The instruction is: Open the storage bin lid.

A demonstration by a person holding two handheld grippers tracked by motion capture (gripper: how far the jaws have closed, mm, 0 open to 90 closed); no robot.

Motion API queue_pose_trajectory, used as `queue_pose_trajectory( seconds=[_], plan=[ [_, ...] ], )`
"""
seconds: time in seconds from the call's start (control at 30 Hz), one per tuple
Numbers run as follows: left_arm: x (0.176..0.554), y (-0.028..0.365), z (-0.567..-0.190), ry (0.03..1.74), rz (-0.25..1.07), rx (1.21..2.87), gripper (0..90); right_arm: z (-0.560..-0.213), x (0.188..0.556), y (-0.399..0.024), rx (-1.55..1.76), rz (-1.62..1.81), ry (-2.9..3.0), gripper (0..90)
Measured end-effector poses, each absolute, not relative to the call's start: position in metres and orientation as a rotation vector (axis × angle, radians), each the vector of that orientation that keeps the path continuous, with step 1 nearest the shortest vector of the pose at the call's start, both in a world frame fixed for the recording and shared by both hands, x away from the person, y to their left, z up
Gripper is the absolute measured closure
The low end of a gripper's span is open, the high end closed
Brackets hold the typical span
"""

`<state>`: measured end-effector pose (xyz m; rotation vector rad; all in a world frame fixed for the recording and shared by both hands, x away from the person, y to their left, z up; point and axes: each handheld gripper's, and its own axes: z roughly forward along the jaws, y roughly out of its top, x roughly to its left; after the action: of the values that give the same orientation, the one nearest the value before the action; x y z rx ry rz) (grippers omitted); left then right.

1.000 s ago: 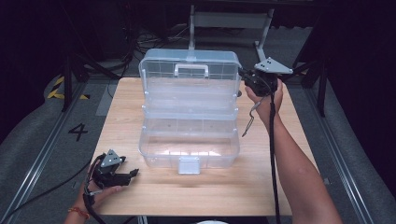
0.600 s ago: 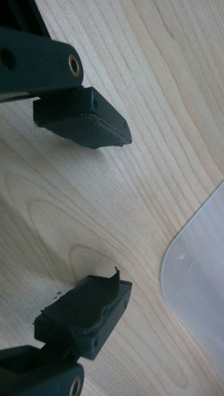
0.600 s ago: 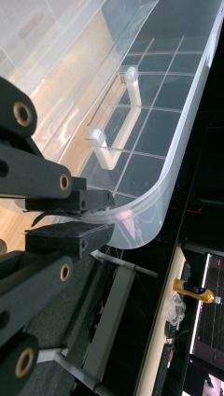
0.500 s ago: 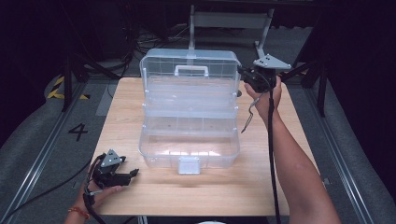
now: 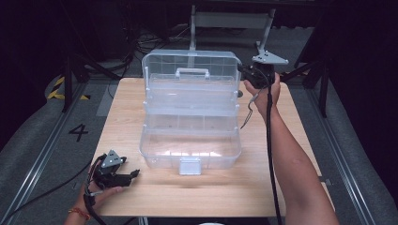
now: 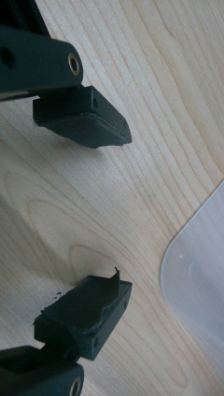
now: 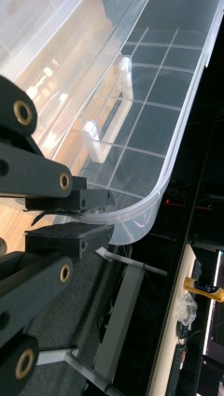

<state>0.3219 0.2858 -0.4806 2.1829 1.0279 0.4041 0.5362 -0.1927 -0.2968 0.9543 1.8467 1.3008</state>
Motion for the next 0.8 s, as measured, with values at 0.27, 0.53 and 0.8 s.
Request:
queue_pose_trajectory(
  seconds=[0.27, 0.53, 0.8],
  plan=[
    [0.323, 0.285, -0.481, 1.024, 0.413, 2.185, 24.9, -0.3, 0.547, -0.191, 0.967, 1.291, 1.856, 82.6],
    [0.323, 0.285, -0.481, 1.027, 0.405, 2.179, 24.7, -0.309, 0.559, -0.19, 0.982, 1.29, 1.837, 81.8],
    [0.324, 0.285, -0.481, 1.015, 0.41, 2.186, 24.1, -0.316, 0.571, -0.193, 1.0, 1.318, 1.852, 81.0]
  ],
)
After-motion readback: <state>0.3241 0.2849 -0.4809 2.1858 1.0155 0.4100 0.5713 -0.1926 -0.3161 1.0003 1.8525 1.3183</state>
